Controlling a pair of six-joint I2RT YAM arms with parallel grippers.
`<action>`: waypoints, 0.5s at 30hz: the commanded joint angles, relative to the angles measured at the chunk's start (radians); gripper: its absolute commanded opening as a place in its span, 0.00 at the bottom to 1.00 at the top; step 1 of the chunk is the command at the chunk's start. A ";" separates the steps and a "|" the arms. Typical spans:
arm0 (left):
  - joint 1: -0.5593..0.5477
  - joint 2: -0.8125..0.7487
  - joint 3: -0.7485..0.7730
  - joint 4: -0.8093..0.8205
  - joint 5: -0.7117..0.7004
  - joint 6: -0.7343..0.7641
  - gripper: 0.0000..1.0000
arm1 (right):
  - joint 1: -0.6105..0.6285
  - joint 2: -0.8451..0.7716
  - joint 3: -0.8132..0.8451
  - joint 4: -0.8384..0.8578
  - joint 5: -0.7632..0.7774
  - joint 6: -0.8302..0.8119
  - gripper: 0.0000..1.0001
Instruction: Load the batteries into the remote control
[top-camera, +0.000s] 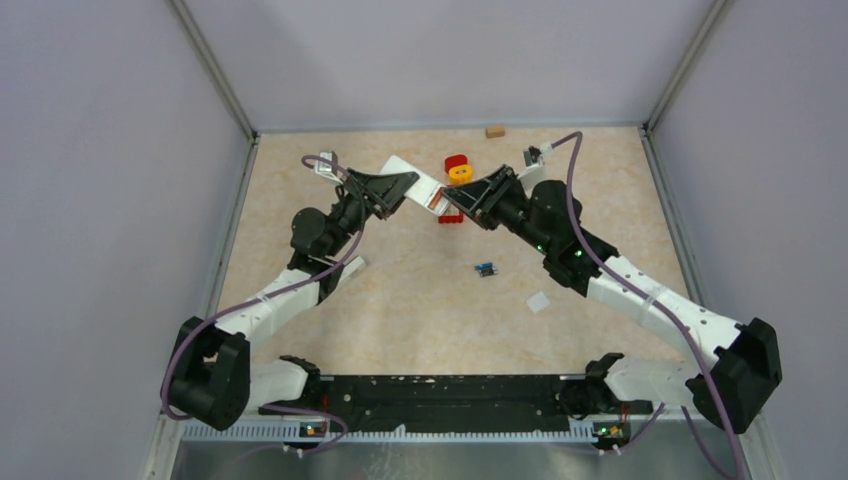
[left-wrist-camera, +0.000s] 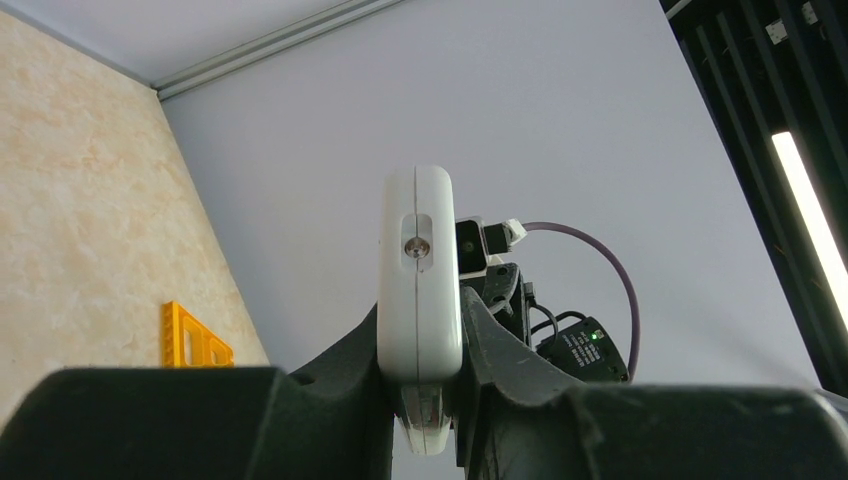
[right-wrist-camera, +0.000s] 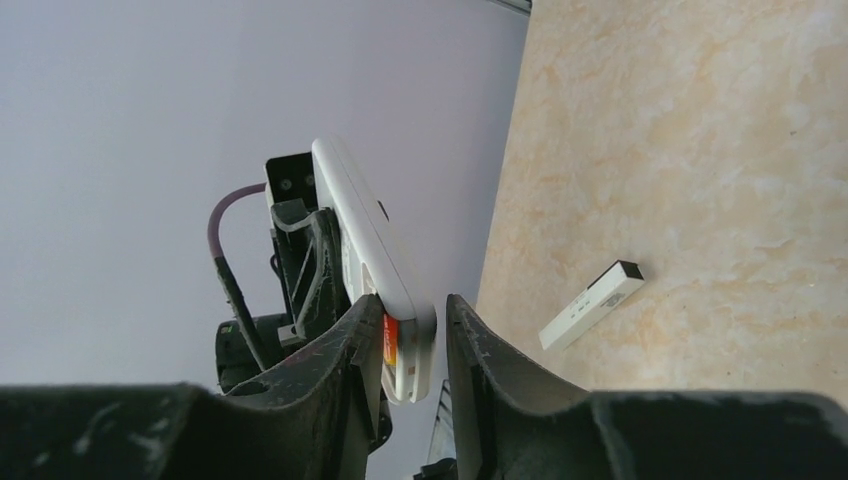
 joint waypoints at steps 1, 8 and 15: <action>0.005 -0.020 0.010 0.082 0.015 0.006 0.00 | -0.012 0.001 -0.003 0.033 -0.009 -0.030 0.27; 0.005 -0.017 0.021 0.091 0.027 0.015 0.00 | -0.011 0.036 0.011 -0.026 -0.020 -0.085 0.20; 0.005 -0.014 0.019 0.084 0.029 0.026 0.00 | -0.012 0.032 -0.027 0.048 -0.049 -0.072 0.39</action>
